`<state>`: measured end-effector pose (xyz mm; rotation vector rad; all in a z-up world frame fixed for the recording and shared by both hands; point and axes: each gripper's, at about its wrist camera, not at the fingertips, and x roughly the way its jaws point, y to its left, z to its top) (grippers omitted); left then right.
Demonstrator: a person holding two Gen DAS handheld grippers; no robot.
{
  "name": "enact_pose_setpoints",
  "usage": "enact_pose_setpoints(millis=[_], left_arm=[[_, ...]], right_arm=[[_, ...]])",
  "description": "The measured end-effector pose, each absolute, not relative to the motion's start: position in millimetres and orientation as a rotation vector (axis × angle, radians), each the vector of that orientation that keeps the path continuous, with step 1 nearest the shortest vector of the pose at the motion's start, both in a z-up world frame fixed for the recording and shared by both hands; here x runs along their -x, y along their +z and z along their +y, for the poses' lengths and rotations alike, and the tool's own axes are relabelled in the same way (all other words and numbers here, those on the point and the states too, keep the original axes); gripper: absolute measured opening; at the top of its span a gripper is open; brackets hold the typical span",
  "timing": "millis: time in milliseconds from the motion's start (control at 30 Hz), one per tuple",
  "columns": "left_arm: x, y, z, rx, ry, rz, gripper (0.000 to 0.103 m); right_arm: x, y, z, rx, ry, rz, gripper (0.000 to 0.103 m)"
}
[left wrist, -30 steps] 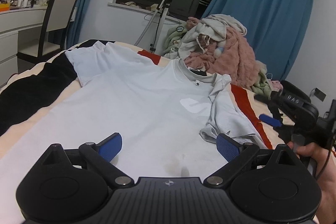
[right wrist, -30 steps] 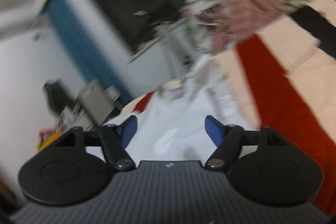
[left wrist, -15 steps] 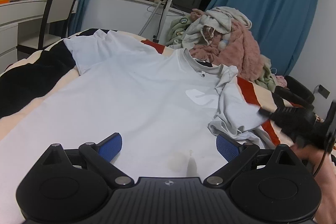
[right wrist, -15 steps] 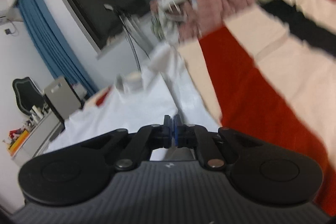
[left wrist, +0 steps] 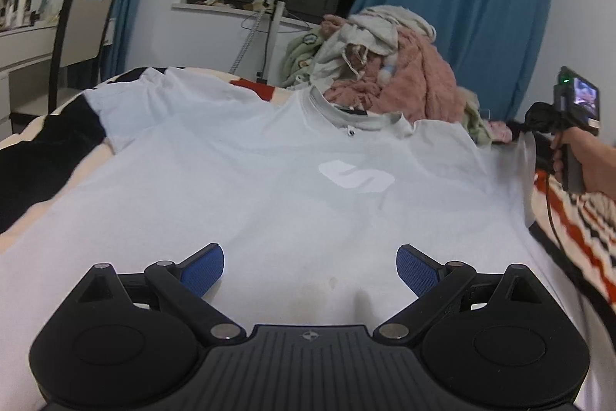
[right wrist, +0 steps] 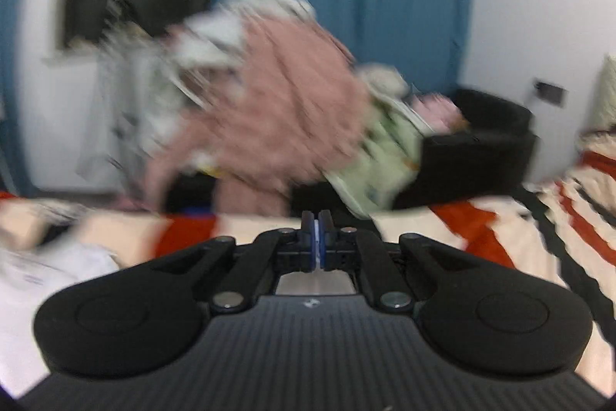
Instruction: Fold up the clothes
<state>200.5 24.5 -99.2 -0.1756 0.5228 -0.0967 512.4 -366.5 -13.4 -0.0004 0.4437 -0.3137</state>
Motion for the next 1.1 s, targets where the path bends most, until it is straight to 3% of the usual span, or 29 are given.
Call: enact_pose_setpoints(millis=[133, 200, 233, 267, 467, 800, 1100], left_arm=[[-216, -112, 22, 0.167, -0.086, 0.556, 0.098], [-223, -115, 22, 0.163, -0.084, 0.563, 0.098], [-225, -115, 21, 0.158, -0.085, 0.56, 0.098], [-226, -116, 21, 0.154, -0.087, 0.561, 0.098], [-219, -109, 23, 0.149, -0.09, 0.558, 0.098], [-166, -65, 25, 0.132, -0.118, 0.453, 0.098], [-103, -31, 28, 0.154, -0.148, 0.431, 0.099]], right_arm=[[-513, -46, -389, -0.048, -0.327, 0.437, 0.009], [-498, -49, -383, -0.054, -0.298, 0.417, 0.044], [-490, -51, -379, -0.057, -0.283, 0.407, 0.074], [-483, -52, -376, -0.06, -0.268, 0.397, 0.085], [-406, -35, -337, -0.116, -0.165, 0.316, 0.084], [-201, 13, -245, -0.31, -0.053, 0.246, 0.084], [-117, -8, -201, -0.146, 0.012, 0.275, 0.084]])
